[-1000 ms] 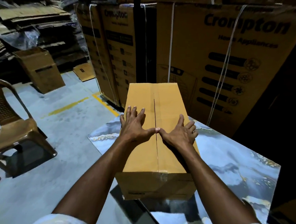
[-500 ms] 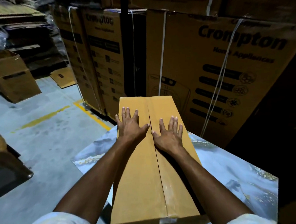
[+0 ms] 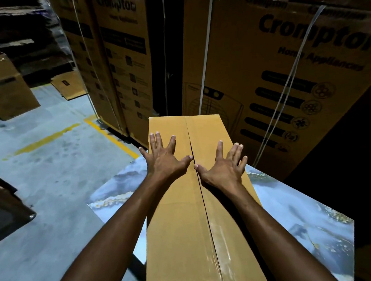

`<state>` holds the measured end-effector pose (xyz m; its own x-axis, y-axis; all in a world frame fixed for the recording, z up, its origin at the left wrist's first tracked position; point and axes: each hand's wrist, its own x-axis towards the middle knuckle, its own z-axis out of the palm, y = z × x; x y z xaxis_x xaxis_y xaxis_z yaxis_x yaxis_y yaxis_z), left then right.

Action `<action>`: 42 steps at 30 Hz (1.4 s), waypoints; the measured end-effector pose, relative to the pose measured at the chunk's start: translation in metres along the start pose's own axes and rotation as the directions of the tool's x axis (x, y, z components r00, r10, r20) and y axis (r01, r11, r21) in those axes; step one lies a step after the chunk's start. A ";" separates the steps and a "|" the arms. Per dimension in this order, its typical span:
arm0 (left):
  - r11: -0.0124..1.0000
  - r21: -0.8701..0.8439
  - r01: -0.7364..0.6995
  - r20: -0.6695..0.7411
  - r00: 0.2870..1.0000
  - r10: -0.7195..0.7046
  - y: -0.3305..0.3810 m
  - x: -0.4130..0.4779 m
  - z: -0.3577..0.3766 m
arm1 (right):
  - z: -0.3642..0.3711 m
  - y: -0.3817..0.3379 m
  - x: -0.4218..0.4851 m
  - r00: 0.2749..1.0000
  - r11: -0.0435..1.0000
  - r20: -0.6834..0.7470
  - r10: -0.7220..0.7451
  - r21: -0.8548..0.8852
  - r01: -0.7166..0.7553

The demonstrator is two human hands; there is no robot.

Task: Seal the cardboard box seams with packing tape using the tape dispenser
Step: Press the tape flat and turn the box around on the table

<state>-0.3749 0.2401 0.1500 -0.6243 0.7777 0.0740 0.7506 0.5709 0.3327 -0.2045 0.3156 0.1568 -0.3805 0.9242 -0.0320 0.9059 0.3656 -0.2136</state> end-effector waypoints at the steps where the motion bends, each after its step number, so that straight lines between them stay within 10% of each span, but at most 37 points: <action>1: 1.000 0.000 0.004 0.002 1.000 -0.004 0.000 0.000 0.000 | -0.002 0.005 -0.006 1.000 1.000 0.013 -0.005 0.000 0.005; 9: 0.999 -0.034 0.028 0.038 0.999 -0.026 0.001 -0.005 -0.005 | -0.038 0.017 -0.019 0.953 0.998 0.297 -0.055 0.037 0.046; 14: 0.998 -0.044 0.049 0.079 0.996 -0.045 0.002 -0.006 -0.009 | -0.034 -0.018 0.013 0.995 0.982 0.093 0.025 0.185 -0.042; 22: 0.999 -0.035 0.023 0.061 0.998 -0.021 -0.005 -0.019 -0.012 | -0.029 0.004 -0.005 0.970 0.968 0.232 0.079 0.215 -0.130; 42: 0.997 -0.067 0.033 0.009 0.999 -0.032 -0.003 0.031 -0.016 | -0.029 -0.038 0.050 0.991 0.979 -0.003 0.136 0.152 -0.134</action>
<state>-0.4001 0.2580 0.1665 -0.6464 0.7610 0.0551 0.7134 0.5772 0.3975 -0.2524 0.3512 0.1915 -0.2534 0.9657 -0.0573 0.9097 0.2178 -0.3535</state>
